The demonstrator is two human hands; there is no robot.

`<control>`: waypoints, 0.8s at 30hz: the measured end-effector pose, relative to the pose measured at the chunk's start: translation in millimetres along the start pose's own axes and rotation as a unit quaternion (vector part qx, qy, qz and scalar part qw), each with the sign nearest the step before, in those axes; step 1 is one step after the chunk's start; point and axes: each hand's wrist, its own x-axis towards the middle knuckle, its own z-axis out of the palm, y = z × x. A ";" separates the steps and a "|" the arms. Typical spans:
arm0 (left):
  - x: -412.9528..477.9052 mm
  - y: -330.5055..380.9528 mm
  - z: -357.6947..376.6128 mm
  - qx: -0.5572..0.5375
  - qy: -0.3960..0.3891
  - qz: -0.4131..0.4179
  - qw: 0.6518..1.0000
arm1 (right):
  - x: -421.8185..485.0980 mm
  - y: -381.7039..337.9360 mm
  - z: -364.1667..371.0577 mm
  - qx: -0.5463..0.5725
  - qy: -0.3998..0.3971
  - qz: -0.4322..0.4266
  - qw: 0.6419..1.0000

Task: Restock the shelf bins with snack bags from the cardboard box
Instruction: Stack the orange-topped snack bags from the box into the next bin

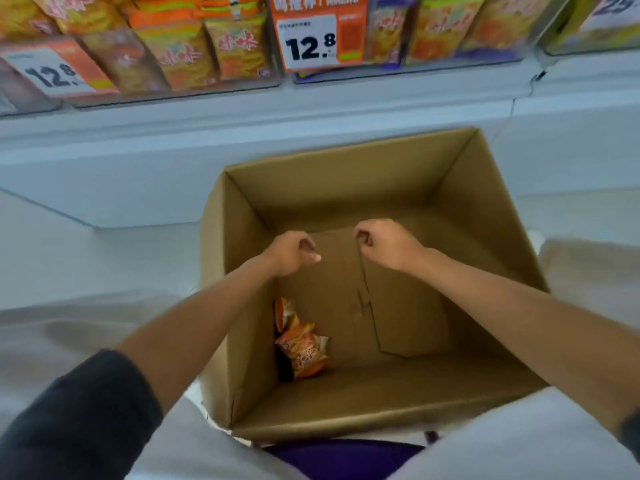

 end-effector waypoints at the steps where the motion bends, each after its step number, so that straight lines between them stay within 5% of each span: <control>1: 3.7 -6.4 10.2 -0.014 -0.043 -0.027 0.999 | -2.4 10.4 10.4 0.021 -0.012 0.018 1.000; 5: 9.2 -33.0 49.5 0.049 -0.224 -0.116 0.967 | -12.7 47.1 48.8 0.075 -0.084 0.059 0.992; 9: 5.1 -48.8 88.0 0.181 -0.319 -0.118 0.923 | -18.8 65.6 71.3 0.089 -0.131 0.082 0.984; 19: 13.9 -70.2 111.3 0.290 -0.278 -0.059 0.914 | -15.2 63.1 84.4 0.146 -0.120 0.104 0.976; 24: 16.0 -63.5 104.5 0.131 -0.210 -0.078 0.966 | -13.9 57.7 81.2 0.189 -0.118 0.113 0.968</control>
